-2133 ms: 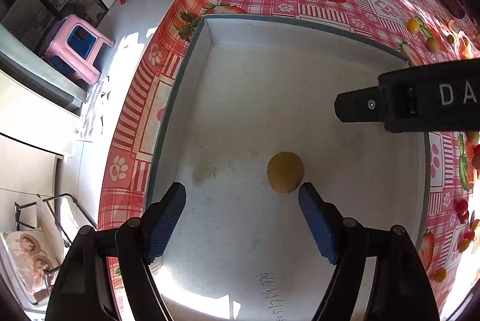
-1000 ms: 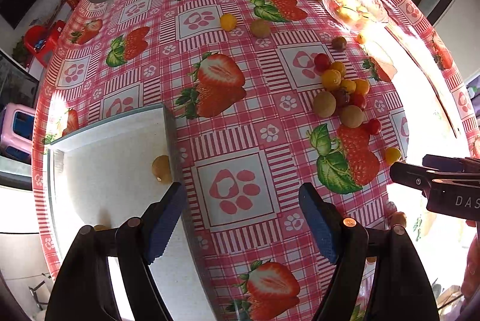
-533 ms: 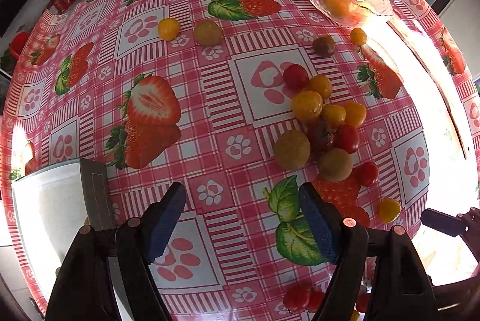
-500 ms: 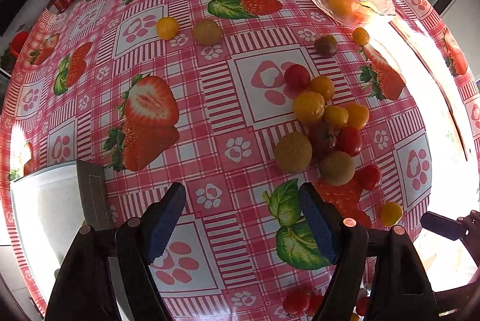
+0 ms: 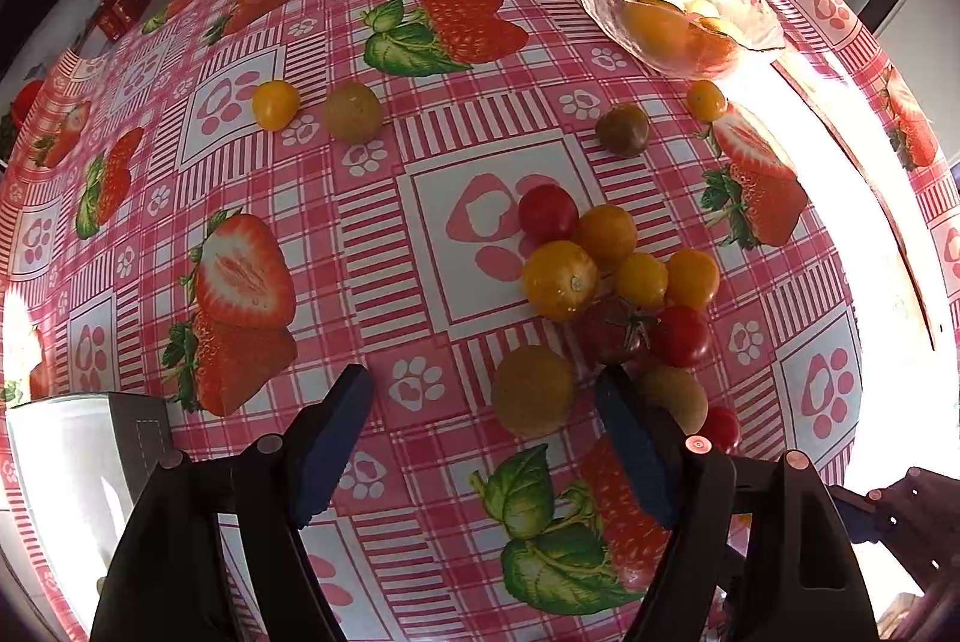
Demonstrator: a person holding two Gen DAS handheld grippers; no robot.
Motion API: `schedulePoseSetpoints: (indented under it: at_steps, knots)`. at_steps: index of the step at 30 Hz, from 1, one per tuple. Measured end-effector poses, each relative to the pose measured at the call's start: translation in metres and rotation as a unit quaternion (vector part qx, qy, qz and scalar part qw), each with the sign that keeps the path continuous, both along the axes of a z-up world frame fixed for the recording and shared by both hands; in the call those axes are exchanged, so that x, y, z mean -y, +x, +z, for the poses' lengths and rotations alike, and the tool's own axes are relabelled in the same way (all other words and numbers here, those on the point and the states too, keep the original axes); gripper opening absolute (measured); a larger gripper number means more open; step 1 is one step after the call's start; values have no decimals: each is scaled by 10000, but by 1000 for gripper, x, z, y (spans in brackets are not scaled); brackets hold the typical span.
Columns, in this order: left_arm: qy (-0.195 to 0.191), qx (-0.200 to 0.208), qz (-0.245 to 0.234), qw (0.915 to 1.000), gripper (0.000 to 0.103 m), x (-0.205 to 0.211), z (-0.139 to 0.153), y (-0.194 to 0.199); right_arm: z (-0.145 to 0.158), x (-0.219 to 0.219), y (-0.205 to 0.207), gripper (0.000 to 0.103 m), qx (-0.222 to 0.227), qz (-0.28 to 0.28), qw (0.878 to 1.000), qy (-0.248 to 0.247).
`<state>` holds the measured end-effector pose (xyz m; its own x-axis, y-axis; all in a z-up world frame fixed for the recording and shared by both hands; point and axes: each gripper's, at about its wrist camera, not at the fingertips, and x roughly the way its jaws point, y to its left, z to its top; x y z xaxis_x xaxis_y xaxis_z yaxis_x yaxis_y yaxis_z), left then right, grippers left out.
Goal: Organize fruits
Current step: 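Grasp a brown round fruit with the left tool while the right grasps a yellow cherry tomato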
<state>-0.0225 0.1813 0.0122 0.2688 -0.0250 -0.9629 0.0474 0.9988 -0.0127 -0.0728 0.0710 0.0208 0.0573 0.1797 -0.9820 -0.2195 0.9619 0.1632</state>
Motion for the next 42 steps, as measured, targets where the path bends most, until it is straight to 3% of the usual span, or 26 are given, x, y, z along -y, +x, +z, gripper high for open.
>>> schedulePoseSetpoints:
  at_steps: [2, 4, 6, 7, 8, 16, 32, 42]
  knots:
    - [-18, 38, -22, 10000, 69, -1, 2, -2, 0, 0, 2, 40, 4, -1, 10000, -3]
    - [-26, 50, -49, 10000, 62, -1, 3, -1, -1, 0, 3, 33, 0, -14, 10000, 3]
    - [-55, 67, -68, 9999, 48, 2, 6, -5, -1, 2, 3, 26, 4, -7, 10000, 7]
    - [-78, 66, -87, 9999, 32, 3, 8, -6, -2, 1, 4, 23, 1, -2, 10000, 14]
    - [-101, 36, -111, 9999, 27, 3, 9, -4, -2, 1, 5, 23, -1, -6, 10000, 30]
    - [-504, -75, 223, 9985, 27, -15, 17, -16, 3, 19, 6, 23, -74, -241, 9993, 259]
    - [-546, 156, 589, 9966, 27, -52, 50, -74, 29, 32, -14, 23, -13, -230, 9991, 351]
    - [-487, 218, 930, 9942, 27, -98, 57, -110, 42, -3, -24, 23, 81, 42, 9994, 320]
